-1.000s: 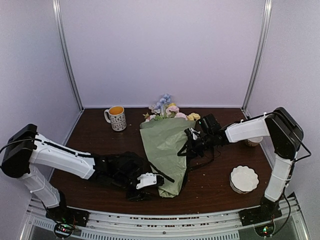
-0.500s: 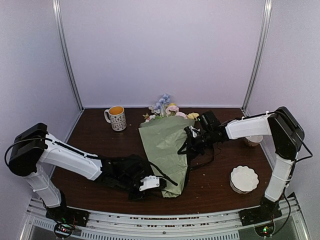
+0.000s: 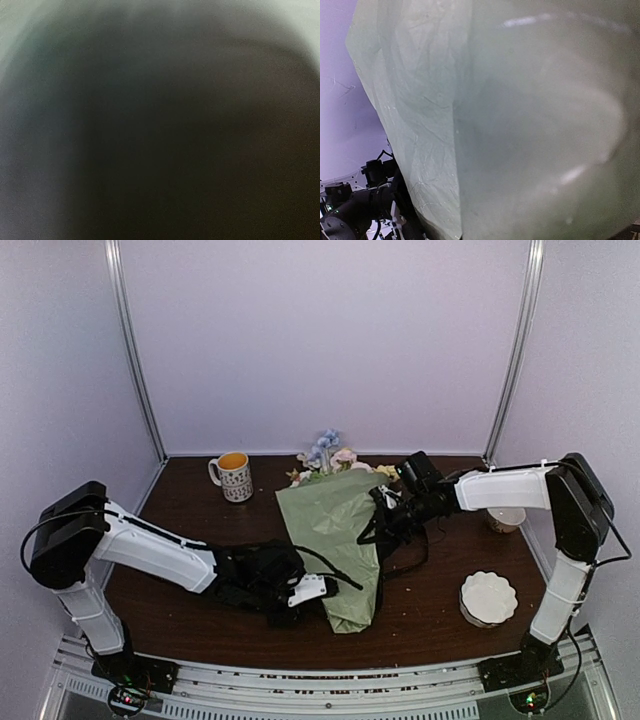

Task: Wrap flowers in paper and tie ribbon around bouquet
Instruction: Pick up the folded bouquet from the center of the board, then place the folded bouquet at the center of the board, then pick up the left side of the ribbon at the corner of the board, then place the left side of the ribbon on the folded bouquet, then pick up the right side of the ribbon from the center of the board, then place the right side of the ribbon on the folded bouquet.

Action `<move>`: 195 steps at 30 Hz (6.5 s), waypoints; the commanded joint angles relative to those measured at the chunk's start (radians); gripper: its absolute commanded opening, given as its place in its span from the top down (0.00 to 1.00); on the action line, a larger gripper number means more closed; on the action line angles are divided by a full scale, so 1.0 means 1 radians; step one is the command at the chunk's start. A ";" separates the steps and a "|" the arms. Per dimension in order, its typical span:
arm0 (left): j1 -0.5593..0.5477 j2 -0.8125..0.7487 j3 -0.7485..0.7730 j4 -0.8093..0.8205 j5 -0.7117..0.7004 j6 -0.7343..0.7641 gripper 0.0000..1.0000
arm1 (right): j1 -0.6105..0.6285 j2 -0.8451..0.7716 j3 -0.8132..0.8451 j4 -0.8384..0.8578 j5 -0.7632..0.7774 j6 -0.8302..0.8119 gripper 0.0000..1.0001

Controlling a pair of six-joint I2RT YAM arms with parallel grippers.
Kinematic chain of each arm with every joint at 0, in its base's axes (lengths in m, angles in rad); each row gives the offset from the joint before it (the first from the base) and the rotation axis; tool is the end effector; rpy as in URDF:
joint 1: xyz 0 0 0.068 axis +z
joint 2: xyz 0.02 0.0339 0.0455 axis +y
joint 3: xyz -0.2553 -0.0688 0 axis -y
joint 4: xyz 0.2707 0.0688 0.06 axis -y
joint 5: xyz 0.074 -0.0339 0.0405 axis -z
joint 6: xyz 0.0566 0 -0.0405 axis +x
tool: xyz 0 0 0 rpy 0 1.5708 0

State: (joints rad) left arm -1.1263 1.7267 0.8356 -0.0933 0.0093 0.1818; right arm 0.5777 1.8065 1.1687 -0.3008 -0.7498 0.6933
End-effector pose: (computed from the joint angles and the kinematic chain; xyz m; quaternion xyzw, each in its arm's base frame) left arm 0.1495 -0.3151 0.0841 0.5835 0.7589 -0.1354 0.2554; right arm 0.3149 0.2513 0.1556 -0.0625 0.8895 0.4518 0.0262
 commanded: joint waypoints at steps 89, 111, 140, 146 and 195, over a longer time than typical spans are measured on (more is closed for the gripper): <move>1.135 -0.383 -0.271 -0.520 -0.087 -1.520 1.00 | 0.005 0.046 -0.138 0.128 0.044 -0.097 1.00; 0.277 -0.283 0.295 -0.136 -0.450 -0.797 1.00 | 0.007 0.076 -0.141 0.142 0.046 -0.082 1.00; 0.268 0.494 0.741 -0.453 -0.074 -0.718 1.00 | -0.024 -0.179 -0.202 -0.004 0.293 -0.143 0.78; 0.273 0.494 0.741 -0.439 -0.043 -0.707 1.00 | -0.065 -0.266 -0.216 -0.199 0.572 -0.206 0.45; 0.320 0.474 0.587 -0.310 0.104 -0.732 1.00 | 0.145 -0.189 0.203 0.032 0.174 -0.156 1.00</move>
State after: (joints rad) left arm -0.8265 2.1563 1.5009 -0.4026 0.0212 -0.5220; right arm 0.7219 1.5177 1.3914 -0.4084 -0.4858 0.4423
